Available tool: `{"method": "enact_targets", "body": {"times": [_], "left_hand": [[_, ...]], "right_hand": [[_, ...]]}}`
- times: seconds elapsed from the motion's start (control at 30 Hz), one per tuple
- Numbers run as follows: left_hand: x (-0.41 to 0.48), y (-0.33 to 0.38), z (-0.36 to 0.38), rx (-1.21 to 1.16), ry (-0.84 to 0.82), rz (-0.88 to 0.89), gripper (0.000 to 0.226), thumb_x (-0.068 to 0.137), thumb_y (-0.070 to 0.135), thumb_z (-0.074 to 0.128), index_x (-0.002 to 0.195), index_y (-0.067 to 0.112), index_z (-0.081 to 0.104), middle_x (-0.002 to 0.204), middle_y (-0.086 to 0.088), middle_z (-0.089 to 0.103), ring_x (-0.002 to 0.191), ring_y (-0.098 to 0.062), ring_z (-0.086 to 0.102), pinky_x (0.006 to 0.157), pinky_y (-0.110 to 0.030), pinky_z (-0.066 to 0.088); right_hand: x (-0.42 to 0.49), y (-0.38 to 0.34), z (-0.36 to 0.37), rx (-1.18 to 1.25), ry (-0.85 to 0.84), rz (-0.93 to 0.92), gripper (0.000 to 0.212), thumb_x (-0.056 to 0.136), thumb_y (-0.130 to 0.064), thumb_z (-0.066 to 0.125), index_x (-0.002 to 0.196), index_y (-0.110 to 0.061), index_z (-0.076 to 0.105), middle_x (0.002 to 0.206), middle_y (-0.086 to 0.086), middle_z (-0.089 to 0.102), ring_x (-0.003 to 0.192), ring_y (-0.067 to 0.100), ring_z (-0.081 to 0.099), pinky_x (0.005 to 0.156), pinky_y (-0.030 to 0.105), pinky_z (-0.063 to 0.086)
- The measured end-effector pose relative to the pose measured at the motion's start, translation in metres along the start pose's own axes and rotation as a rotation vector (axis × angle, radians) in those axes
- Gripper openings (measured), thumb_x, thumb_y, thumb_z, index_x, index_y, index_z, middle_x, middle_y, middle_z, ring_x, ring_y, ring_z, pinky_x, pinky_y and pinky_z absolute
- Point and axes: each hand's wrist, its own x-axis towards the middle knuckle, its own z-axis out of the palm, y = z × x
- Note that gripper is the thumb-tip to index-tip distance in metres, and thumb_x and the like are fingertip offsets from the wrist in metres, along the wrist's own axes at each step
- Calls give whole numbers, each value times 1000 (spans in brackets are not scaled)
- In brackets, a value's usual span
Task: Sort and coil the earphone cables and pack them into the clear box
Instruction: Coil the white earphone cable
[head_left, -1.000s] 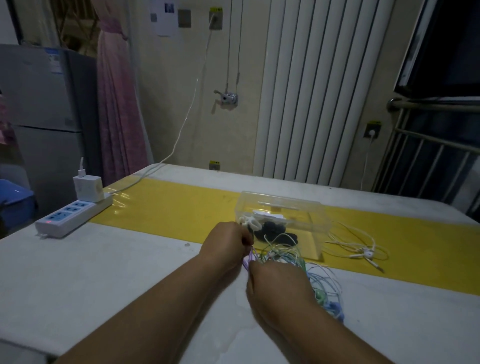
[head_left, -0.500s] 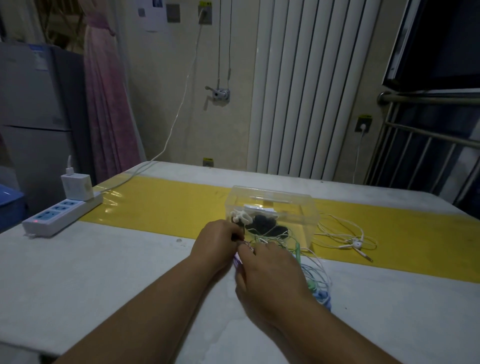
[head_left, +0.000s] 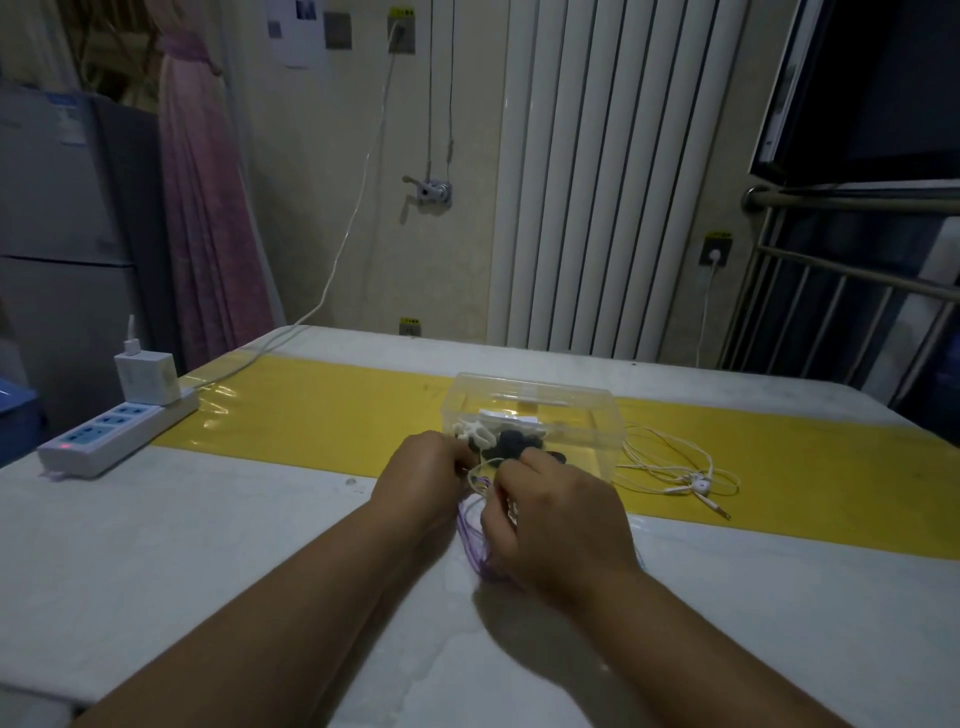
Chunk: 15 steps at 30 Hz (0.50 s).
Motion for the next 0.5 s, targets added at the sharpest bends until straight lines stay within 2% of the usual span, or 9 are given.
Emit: {"method": "enact_targets", "body": {"times": [0.1,0.23,0.33,0.5], "left_hand": [[3,-3,-7,-59,0,-67,28,82,3,57,94,20,77,96,-3,73,88,-16,63,70,-21,40],[5,1,-21,-24,68,-63,23,84,9,59,93,21,76,98,-2,73,93,-20,64,74,-26,47],[4,18,-28,-58,134,-13,20,83,13,59,96,19,74,98,-2,72,92,-21,63,75,-28,49],[7,61,-21,-115,111,135,24,84,14,58,102,20,72,101,1,70,93,-16,62,78,-25,47]], "right_hand": [[6,7,1,53,-33,76,24,79,-36,45,62,-21,52,62,-2,53,53,24,51,46,27,28],[14,20,-3,134,-95,190,24,84,-36,44,67,-21,51,71,-1,57,65,22,52,53,32,37],[18,36,-6,226,-121,288,25,89,-30,49,68,-18,54,69,-1,56,65,20,51,55,32,39],[16,65,-8,216,-127,419,24,89,-28,50,71,-16,59,73,3,59,69,25,53,58,35,44]]}}
